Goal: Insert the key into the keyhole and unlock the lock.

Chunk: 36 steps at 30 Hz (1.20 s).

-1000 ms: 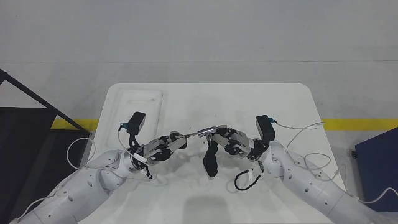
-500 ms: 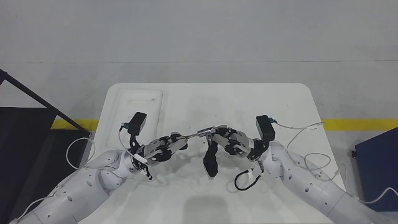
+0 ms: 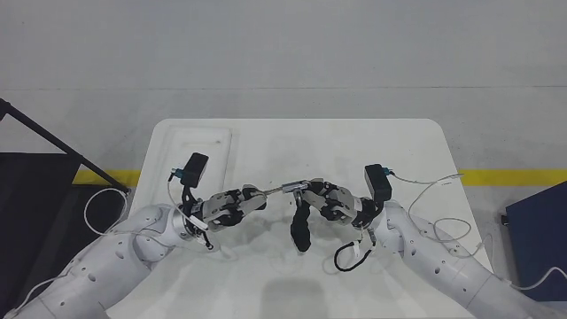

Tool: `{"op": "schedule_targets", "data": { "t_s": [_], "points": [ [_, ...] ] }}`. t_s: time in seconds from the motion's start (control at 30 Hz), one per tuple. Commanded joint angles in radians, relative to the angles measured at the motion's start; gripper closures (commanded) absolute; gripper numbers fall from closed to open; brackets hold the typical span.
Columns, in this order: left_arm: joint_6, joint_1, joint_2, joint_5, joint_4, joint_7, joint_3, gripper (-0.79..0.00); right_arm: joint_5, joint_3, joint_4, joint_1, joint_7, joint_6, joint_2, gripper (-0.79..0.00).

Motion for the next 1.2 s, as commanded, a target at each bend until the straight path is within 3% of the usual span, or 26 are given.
{"op": "schedule_targets", "data": {
  "t_s": [0.0, 0.33, 1.17],
  "points": [
    [0.0, 0.008, 0.007, 0.014, -0.009, -0.017, -0.019, 0.0, 0.0, 0.0, 0.0, 0.0, 0.0, 0.0, 0.0, 0.0],
    [0.0, 0.042, 0.036, 0.0, -0.049, -0.141, -0.104, 0.0, 0.0, 0.0, 0.0, 0.0, 0.0, 0.0, 0.0, 0.0],
    [0.044, 0.08, 0.03, -0.071, -0.113, -0.343, -0.217, 0.0, 0.0, 0.0, 0.0, 0.0, 0.0, 0.0, 0.0, 0.0]
  ]
}}
